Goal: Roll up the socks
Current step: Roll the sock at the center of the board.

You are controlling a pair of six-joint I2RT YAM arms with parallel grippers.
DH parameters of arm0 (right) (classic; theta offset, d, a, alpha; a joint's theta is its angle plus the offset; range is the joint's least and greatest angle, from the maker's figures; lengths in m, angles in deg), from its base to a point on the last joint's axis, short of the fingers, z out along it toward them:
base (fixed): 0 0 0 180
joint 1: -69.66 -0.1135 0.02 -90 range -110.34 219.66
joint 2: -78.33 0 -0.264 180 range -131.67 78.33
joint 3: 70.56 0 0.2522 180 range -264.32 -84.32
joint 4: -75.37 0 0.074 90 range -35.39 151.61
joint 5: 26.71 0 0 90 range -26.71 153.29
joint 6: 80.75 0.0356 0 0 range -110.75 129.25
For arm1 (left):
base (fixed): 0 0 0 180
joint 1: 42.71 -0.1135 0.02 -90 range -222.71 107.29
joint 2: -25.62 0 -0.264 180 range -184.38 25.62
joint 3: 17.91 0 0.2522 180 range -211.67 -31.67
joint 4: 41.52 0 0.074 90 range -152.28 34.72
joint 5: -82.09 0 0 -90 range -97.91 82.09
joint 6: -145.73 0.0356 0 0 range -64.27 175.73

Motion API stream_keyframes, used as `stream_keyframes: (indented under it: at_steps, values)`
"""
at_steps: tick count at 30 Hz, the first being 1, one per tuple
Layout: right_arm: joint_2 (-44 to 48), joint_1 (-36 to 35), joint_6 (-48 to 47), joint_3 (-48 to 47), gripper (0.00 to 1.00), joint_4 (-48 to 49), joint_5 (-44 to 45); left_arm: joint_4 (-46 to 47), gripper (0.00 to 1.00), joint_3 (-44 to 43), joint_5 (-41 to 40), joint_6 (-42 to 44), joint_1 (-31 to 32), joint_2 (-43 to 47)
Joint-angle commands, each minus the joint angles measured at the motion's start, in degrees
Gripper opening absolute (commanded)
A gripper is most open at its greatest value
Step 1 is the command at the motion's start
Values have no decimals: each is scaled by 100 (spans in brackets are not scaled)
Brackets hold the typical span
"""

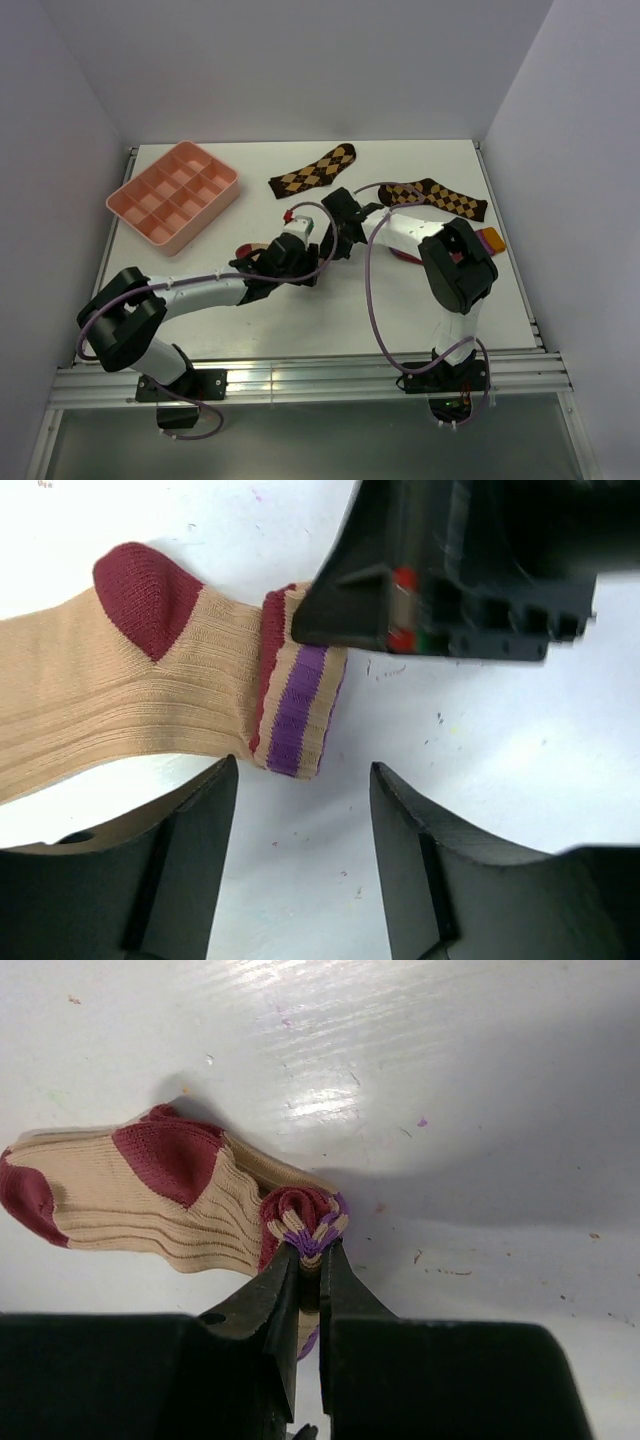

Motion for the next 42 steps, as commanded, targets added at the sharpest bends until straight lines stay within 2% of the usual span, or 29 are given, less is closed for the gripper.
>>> stream_keyframes:
  at_steps: [1, 12, 20, 25, 26, 31, 33, 36, 37, 39, 40, 42]
  values:
    - [-152, -33, 66, -238, 0, -386, 160, 182, 59, -207, -1149, 647, 324, 9]
    - [-204, -50, 127, -211, 0, -351, 116, 754, 54, -242, -1536, 1122, 886, -493]
    - [-231, -59, 136, -176, 0, -316, 72, 956, 53, -321, -1712, 1237, 1018, -940]
    - [-231, -51, 110, -150, 0, -281, 28, 930, 47, -392, -1888, 1210, 1018, -1195]
    - [-222, -59, 110, -141, 0, -280, 19, 930, 44, -401, -1949, 1193, 1027, -1222]
    - [-196, -59, 75, -80, 0, -97, -104, 807, 7, -436, -1985, 1035, 1018, -1310]
    - [-100, -59, 22, 52, 1, 70, -183, 745, 1, -410, -1932, 904, 1018, -1310]
    - [163, -42, 57, 377, 12, 588, -306, 719, 1, -261, -1678, 667, 957, -1205]
    - [234, -24, 83, 456, 21, 842, -341, 719, 1, -208, -1416, 578, 922, -1170]
    - [436, 11, 101, 632, 32, 1063, -394, 719, 1, -59, -1081, 316, 685, -1021]
    - [507, 28, 101, 676, 41, 1256, -412, 727, 1, -6, -653, 227, 589, -907]
    - [708, 55, 110, 790, 49, 1389, -324, 754, 1, 152, -220, -71, 238, -801]
